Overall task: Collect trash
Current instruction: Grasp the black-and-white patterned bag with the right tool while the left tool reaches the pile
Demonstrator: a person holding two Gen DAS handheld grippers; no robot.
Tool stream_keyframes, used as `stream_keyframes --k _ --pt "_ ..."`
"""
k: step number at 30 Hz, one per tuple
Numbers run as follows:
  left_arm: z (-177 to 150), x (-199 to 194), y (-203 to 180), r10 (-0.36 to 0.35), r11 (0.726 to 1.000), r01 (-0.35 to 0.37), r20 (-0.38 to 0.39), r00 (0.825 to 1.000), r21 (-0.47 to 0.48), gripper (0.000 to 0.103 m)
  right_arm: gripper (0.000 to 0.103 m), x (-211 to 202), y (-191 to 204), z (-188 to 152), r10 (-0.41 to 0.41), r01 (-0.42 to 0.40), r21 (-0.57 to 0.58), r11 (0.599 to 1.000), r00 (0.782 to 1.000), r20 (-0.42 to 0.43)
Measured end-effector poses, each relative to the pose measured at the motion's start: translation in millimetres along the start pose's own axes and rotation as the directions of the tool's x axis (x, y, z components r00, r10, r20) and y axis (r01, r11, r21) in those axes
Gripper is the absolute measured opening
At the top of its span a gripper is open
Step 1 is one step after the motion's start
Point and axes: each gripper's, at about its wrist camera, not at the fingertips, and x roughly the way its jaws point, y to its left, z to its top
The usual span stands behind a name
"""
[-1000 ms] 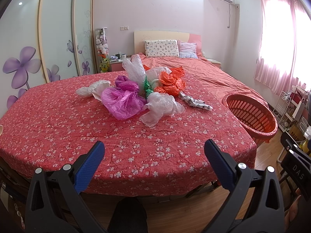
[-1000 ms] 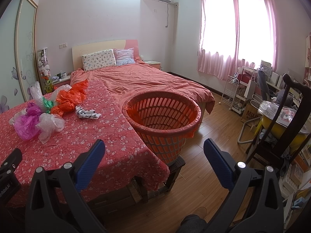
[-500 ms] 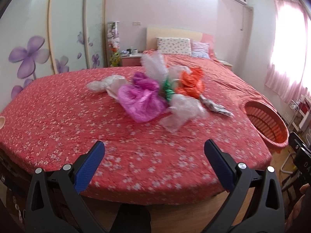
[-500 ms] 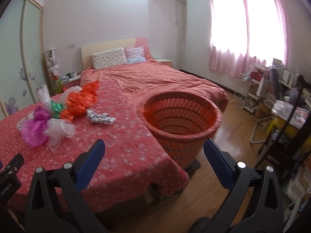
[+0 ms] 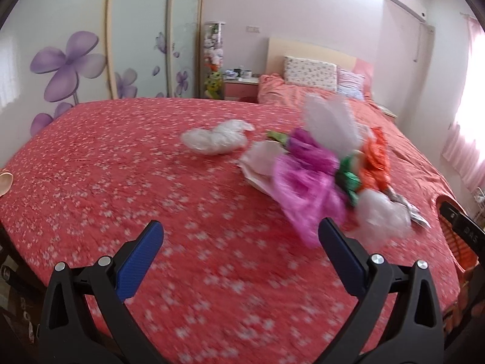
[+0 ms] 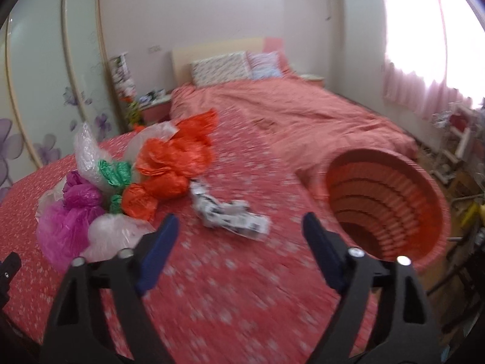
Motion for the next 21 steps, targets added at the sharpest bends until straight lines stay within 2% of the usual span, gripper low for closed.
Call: stream_keyframes --k 1,3,7,10,16,18,21 --pt "2.1 4.6 5.5 0.004 1.000 -0.004 -0.004 1.000 -0.007 0.101 0.070 9.6 3.6 1.5 0.011 -0.011 -0.004 1.000 1.000 -0.015" --pt "3.3 9.0 8.2 0.009 1.000 -0.009 -0.009 1.000 -0.009 0.101 0.059 33.1 13.3 5.7 0.034 -0.035 -0.023 0.999 0.998 -0.054" --pt "5.7 21.1 15.2 0.007 1.000 -0.008 -0.021 1.000 -0.012 0.101 0.048 62.3 27.8 7.1 0.046 -0.051 -0.051 0.997 0.993 -0.108" --pt "9.6 28.6 19.9 -0.001 1.000 0.001 -0.025 1.000 -0.022 0.101 0.045 72.8 28.7 6.9 0.047 -0.056 -0.059 0.997 0.990 -0.136" --pt "22.1 41.6 28.9 0.010 1.000 -0.010 -0.013 1.000 -0.028 0.101 0.030 90.4 27.0 6.8 0.037 -0.051 -0.062 0.997 0.976 -0.215" --pt "27.8 44.2 31.1 0.016 1.000 -0.016 -0.003 1.000 -0.021 0.101 0.020 92.8 27.9 6.1 0.026 -0.043 -0.074 0.996 0.974 -0.226" --pt "42.3 49.8 35.7 0.042 0.999 -0.042 0.033 0.999 -0.003 0.101 0.016 87.3 24.5 6.6 0.038 -0.052 -0.063 0.997 0.977 -0.212"
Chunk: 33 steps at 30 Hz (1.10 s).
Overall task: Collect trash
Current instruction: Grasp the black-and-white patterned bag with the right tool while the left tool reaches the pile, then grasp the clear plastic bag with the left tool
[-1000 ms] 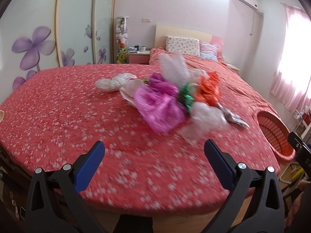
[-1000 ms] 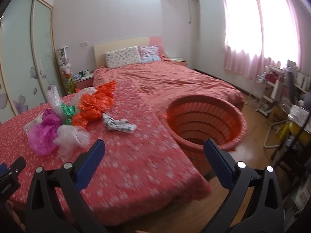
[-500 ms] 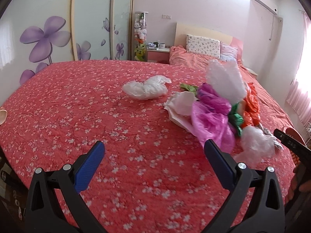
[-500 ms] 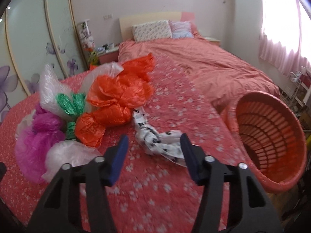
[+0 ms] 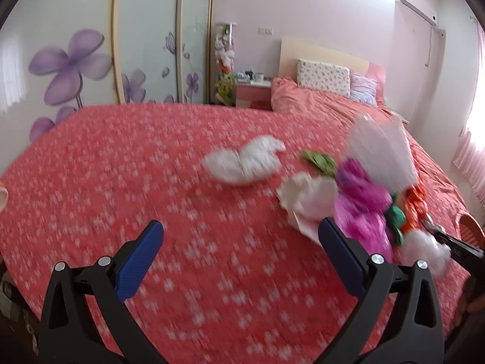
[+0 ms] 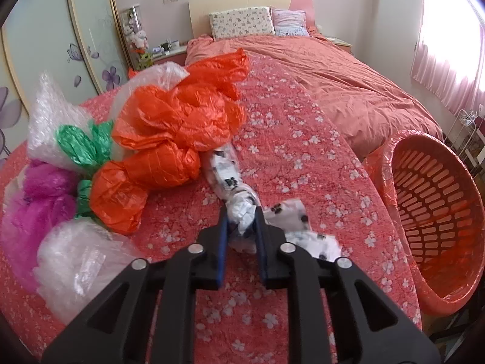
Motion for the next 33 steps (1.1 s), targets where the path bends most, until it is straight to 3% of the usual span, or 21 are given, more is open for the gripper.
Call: stream_keyframes --k 5,8,12,20,23,27,30,33 --pt "24.2 25.1 3.8 0.017 0.999 -0.017 -0.001 1.000 0.034 0.101 0.016 -23.9 -11.0 -2.4 0.017 -0.018 0.021 1.000 0.999 0.037" --pt "37.0 52.9 7.9 0.017 0.999 -0.015 -0.052 0.998 0.029 0.099 0.016 -38.8 -17.8 -3.2 0.018 -0.020 0.027 0.999 0.998 0.064" --pt "50.2 86.5 7.3 0.022 0.999 -0.018 -0.102 0.995 0.041 0.087 0.016 -49.0 -27.4 -2.7 0.017 -0.021 0.048 0.999 0.997 0.076" --pt "59.3 128.2 -6.4 -0.012 0.995 0.028 -0.167 0.986 0.098 0.085 0.016 -50.4 -37.7 -6.7 0.003 -0.008 0.068 0.998 0.998 0.064" --pt "57.5 144.6 -7.3 -0.034 0.994 0.056 -0.230 0.972 0.089 0.070 0.016 -50.6 -37.5 -7.7 -0.005 0.001 0.065 0.998 0.998 0.065" --pt "56.1 145.3 -2.9 -0.110 0.992 0.123 -0.245 0.963 0.038 0.045 0.016 -52.5 -37.0 -7.7 -0.006 0.002 0.063 0.998 0.998 0.070" --pt "53.7 139.3 -3.4 -0.108 0.991 0.123 -0.228 0.968 0.050 0.035 0.016 -56.4 -37.0 -7.4 -0.003 -0.002 0.067 0.998 0.997 0.077" --pt "55.0 124.8 -2.3 -0.095 0.992 0.108 -0.194 0.976 0.061 0.033 0.016 -63.2 -36.8 -8.1 0.001 -0.007 0.068 0.998 0.996 0.088"
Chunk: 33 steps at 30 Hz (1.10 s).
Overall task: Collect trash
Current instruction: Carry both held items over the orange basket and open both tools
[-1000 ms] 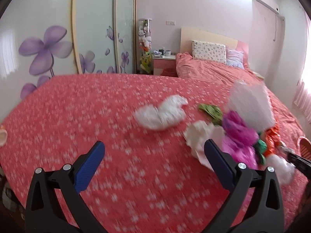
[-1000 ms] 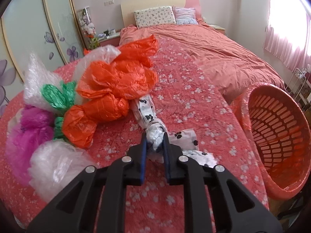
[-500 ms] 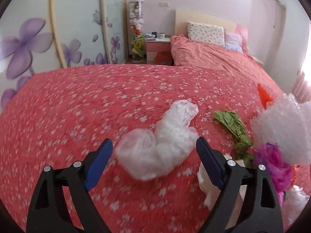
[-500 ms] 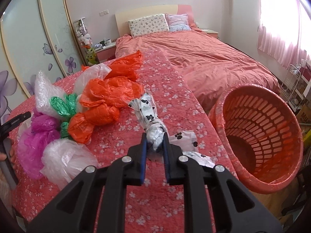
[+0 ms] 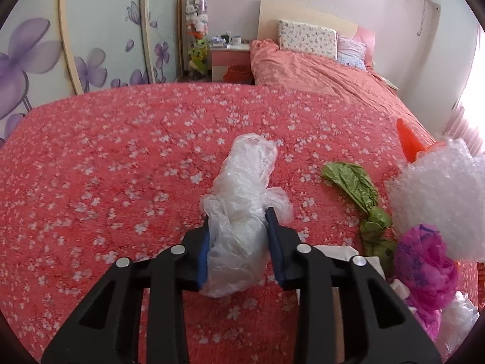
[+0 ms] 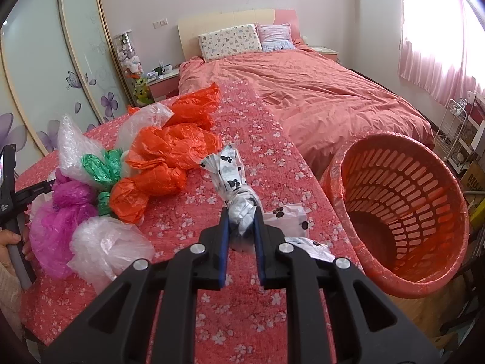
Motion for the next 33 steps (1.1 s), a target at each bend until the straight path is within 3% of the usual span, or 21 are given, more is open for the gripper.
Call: stream_keyframes --k 8,15,24,33 --pt "9.1 -68.3 -5.7 -0.003 1.000 0.004 0.101 0.995 -0.005 0.033 0.016 -30.4 -2.3 1.4 0.018 -0.019 0.003 1.000 0.998 0.057" --pt "4.1 -128.5 -45.5 -0.042 0.998 0.032 0.170 0.984 0.056 0.033 0.016 -64.8 -10.1 2.5 0.027 -0.029 0.015 0.999 0.993 0.118" --pt "-11.2 -168.2 -110.1 -0.212 0.968 0.183 0.172 0.962 0.169 0.033 0.016 -105.5 -38.8 0.9 -0.006 -0.004 0.051 0.999 0.981 0.196" --pt "-36.8 -172.1 -181.9 -0.377 0.900 0.331 0.128 0.917 0.283 0.033 0.016 -128.3 -78.5 0.4 -0.084 0.058 0.107 0.993 0.963 0.257"
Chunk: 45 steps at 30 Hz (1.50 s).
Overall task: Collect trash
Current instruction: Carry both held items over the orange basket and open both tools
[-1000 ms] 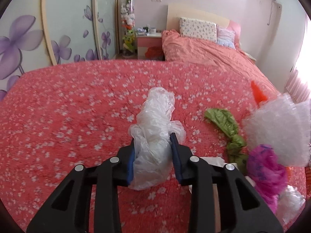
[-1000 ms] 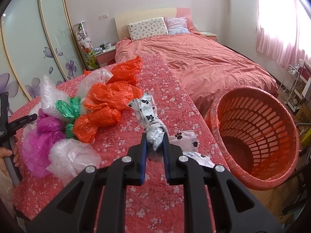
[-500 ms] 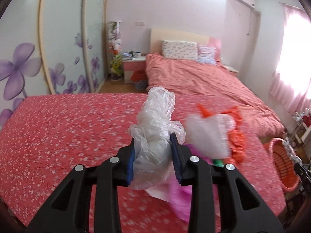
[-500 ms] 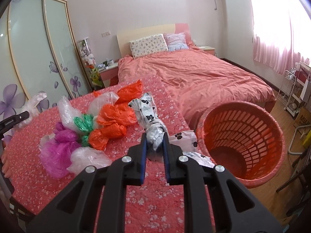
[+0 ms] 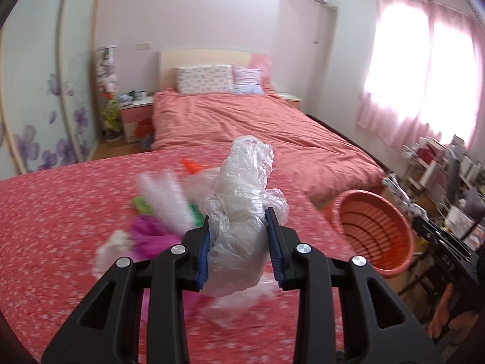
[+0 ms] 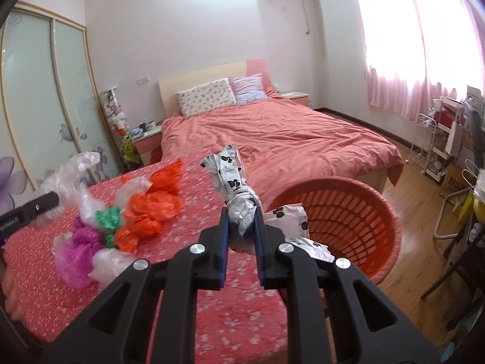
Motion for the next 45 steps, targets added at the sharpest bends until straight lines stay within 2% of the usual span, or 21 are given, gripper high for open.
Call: stream_keyframes --k 7,12,28,44,45 --pt "-1.1 27.1 -43.4 -0.109 0.993 0.109 -0.013 0.994 0.034 0.033 0.016 -3.2 -32.1 2.8 -0.061 0.061 0.022 0.998 0.997 0.041" --pt "-2.9 41.7 -70.7 -0.157 0.985 0.158 -0.023 0.987 0.061 0.033 0.016 2.5 -53.7 3.4 -0.085 0.083 0.049 0.995 0.995 0.048" --pt "-14.0 97.2 -147.2 -0.311 0.944 0.320 -0.108 0.944 0.078 0.034 0.016 36.3 -112.8 1.7 -0.133 0.127 0.140 0.982 0.990 0.036" --pt "-23.7 140.9 -190.5 -0.335 0.931 0.355 -0.187 0.924 0.087 0.034 0.017 73.7 -150.7 4.2 -0.133 0.124 0.200 0.972 0.991 0.029" --pt "-25.4 143.3 -192.5 -0.331 0.931 0.353 -0.195 0.923 0.089 0.035 0.019 76.2 -153.2 4.5 -0.128 0.120 0.207 0.971 0.991 0.026"
